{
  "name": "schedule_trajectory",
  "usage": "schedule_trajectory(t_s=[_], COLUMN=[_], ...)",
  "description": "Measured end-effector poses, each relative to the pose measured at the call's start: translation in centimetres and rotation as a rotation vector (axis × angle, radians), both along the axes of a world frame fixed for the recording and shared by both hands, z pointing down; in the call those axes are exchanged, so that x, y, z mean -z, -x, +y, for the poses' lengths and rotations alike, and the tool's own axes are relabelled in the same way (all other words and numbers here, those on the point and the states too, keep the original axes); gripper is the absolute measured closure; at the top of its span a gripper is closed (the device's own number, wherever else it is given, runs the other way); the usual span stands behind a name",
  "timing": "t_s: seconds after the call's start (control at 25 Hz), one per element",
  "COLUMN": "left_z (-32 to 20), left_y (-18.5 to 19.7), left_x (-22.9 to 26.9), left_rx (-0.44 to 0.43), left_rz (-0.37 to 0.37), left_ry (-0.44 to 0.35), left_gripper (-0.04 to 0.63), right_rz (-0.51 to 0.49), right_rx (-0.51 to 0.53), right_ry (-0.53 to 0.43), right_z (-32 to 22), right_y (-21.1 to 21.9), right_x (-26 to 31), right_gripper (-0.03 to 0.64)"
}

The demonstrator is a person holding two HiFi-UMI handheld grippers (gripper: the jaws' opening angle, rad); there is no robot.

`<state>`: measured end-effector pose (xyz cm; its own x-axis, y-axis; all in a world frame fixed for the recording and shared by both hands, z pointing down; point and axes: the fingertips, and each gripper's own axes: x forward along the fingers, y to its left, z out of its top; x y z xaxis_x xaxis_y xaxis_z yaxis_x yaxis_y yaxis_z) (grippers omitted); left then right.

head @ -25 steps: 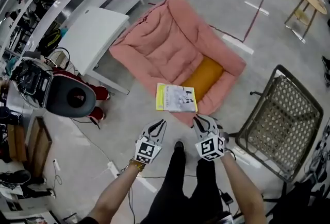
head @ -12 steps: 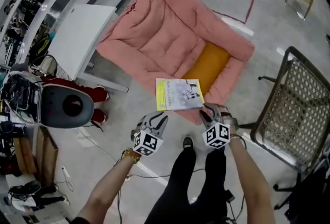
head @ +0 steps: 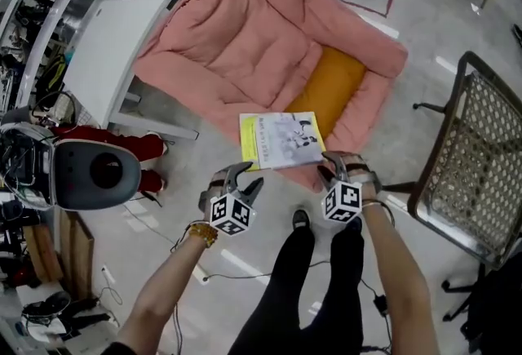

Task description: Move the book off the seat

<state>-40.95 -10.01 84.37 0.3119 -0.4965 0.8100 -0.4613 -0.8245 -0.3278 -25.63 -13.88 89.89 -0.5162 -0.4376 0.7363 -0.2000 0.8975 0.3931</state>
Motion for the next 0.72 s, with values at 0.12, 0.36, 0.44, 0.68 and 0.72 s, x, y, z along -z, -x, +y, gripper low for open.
schedule_trajectory(t_s=[0.12,0.36,0.44,0.68,0.72], left_z=[-0.2,-0.5,-0.5,-0.7,-0.8], left_y=[-0.1,0.0,0.0,0.1,0.1], left_x=[-1.5,-3.8,-4.4,-5.8,-6.0], left_rx=[-0.041,-0.046,-0.061,-0.106,-0.113], left_rz=[-0.033,-0.041,-0.049,-0.086,-0.095], left_ry=[0.010,0.011,0.011,-0.017,-0.024], left_gripper=[0.393,0.391,0.391,0.391,0.391], right_rz=[0.031,0.069,0.080,0.105,0.109], right_rx=[0.014,0.035,0.049,0.082,0.090], right_ry=[0.005,-0.006,-0.011,-0.025,-0.031], right_z=[-0.2,-0.2,-0.1,0.0,0.1], right_y=[0.4,1.3,1.7,2.4,2.4], right_x=[-1.5,-3.7,-4.0,-5.1,-5.3], right_gripper=[0.447,0.443,0.443,0.433,0.433])
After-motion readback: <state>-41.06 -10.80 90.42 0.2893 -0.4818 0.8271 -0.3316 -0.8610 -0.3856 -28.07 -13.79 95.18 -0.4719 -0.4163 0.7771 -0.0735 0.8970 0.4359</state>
